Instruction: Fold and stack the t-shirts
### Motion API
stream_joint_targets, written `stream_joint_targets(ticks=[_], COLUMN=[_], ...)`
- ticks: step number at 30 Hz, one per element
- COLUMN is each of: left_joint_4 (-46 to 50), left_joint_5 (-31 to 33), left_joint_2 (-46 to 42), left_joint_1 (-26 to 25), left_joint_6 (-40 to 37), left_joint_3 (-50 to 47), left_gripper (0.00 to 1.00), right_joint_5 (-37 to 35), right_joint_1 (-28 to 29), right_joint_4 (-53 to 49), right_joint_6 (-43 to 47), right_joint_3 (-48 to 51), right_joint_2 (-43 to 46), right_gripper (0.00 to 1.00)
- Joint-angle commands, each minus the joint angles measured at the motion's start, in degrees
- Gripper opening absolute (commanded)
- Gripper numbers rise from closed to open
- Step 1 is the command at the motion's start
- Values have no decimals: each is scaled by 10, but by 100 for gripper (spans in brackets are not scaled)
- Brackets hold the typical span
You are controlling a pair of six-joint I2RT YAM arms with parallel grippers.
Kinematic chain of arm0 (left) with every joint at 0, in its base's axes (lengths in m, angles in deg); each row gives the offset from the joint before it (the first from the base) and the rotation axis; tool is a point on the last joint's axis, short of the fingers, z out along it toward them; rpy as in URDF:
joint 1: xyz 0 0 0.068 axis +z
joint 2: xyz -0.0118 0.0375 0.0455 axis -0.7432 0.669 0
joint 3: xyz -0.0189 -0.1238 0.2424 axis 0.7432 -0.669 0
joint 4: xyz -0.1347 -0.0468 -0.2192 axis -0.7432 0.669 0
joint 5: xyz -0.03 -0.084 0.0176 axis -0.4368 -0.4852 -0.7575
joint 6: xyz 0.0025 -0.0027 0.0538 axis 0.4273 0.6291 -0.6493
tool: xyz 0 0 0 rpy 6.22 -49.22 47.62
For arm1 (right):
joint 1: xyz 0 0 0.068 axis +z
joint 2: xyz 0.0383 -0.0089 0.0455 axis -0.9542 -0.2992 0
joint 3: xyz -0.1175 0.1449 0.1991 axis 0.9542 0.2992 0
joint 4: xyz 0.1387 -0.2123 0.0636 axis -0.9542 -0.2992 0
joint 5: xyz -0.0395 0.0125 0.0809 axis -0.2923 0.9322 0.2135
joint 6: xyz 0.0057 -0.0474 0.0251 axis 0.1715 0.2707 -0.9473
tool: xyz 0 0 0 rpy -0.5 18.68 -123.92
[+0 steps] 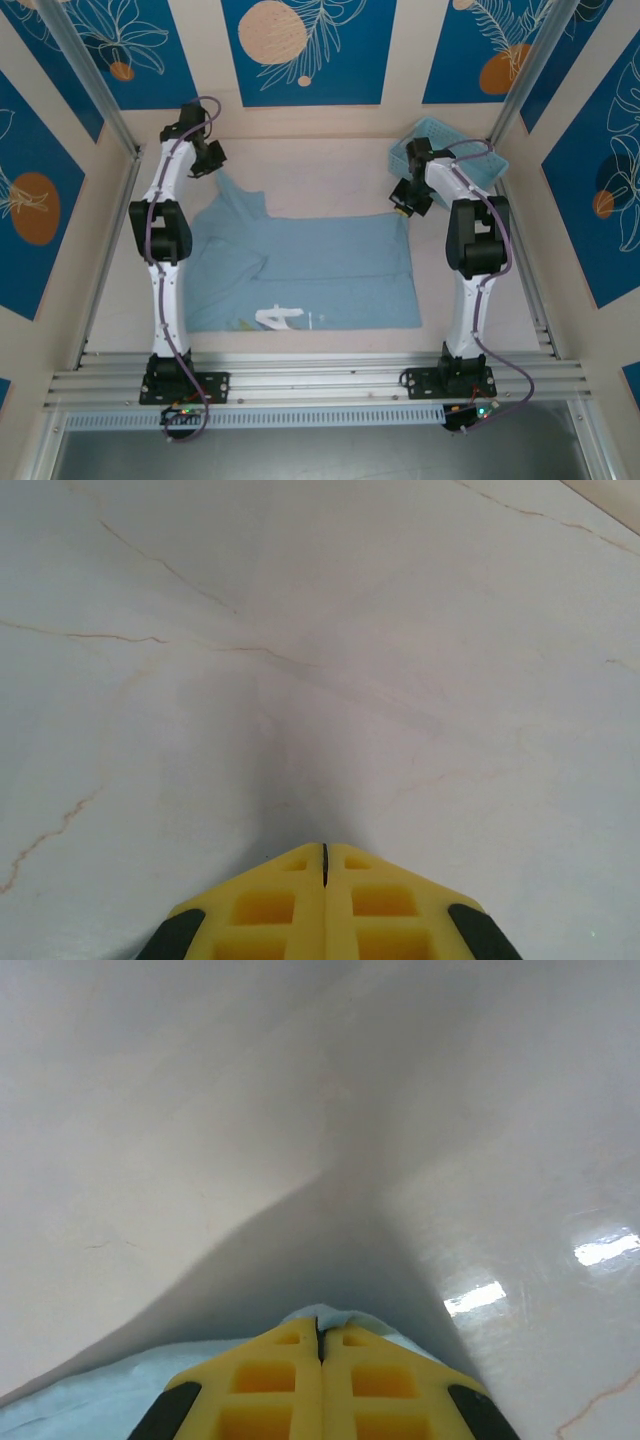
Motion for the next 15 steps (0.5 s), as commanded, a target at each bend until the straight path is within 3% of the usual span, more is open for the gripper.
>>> stream_joint_targets(ticks=[1,9,15], left_joint_4=[16,29,0], left_joint_5=[1,4,21], left_joint_2=[-6,-81,-269], left_joint_1=[2,2,5], left_joint_6=[0,-5,-3], left_joint_3=[8,-20,-261], left_gripper=[0,0,0], right_joint_5=[18,29,18], right_joint_1=[0,-1,-1], right_joint_4=[-23,2,7], right_joint_6=[6,26,43], right_joint_3=[-15,-5,43], right_joint_2=[-11,21,64], right_gripper=[0,0,0])
